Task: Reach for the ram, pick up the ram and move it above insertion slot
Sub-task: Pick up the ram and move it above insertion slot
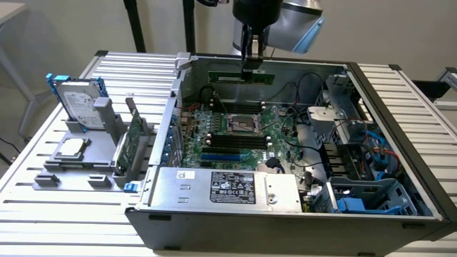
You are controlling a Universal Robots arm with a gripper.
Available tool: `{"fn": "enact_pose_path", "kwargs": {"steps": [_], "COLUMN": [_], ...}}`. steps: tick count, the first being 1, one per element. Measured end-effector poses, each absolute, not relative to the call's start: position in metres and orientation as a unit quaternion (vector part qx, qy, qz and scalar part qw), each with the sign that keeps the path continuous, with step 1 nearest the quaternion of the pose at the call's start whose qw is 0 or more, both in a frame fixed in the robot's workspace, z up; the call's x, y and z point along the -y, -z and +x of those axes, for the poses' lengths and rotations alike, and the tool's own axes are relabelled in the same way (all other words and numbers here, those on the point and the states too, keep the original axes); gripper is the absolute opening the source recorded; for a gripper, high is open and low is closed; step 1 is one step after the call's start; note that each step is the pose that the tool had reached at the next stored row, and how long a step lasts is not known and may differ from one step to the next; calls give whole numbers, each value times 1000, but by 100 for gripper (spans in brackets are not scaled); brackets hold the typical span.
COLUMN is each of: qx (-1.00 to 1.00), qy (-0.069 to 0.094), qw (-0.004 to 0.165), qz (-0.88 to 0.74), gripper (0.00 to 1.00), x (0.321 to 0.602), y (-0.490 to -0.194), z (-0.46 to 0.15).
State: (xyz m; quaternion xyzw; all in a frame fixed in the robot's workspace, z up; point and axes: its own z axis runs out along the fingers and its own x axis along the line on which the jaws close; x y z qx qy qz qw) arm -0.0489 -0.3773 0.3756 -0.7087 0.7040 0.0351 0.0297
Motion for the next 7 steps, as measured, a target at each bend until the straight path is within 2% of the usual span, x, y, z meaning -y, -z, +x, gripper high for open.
{"fn": "enact_pose_path", "kwargs": {"steps": [7], "qx": [-705], "qy": [-35], "qw": [30], "qz": [-707], "gripper": [13], "x": [377], "y": [-376], "z": [-49]}}
